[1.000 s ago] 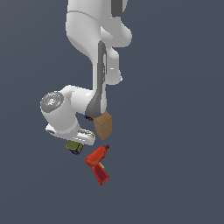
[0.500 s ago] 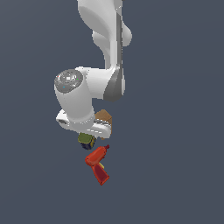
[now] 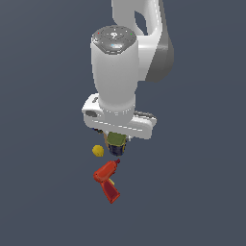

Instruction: Pick up a designated object from a clutter of objects.

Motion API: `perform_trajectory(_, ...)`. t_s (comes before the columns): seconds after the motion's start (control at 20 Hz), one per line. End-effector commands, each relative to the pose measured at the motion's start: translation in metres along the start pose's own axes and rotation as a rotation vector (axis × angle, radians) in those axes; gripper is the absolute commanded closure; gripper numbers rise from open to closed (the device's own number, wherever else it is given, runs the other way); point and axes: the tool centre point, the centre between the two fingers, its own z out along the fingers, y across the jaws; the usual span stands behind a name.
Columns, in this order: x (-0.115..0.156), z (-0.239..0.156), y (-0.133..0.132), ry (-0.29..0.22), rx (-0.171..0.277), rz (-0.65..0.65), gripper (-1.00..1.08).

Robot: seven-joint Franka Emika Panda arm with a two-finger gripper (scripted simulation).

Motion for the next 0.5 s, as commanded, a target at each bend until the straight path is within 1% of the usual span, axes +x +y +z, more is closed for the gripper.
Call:
perform_trajectory(0.0,-0.004,-0.026,-0.022,0.004,0.0,0.001,1.08)
perform_trajectory(0.45,-0.017,-0.108,-0.098,0.004,0.001,0.001,1.08)
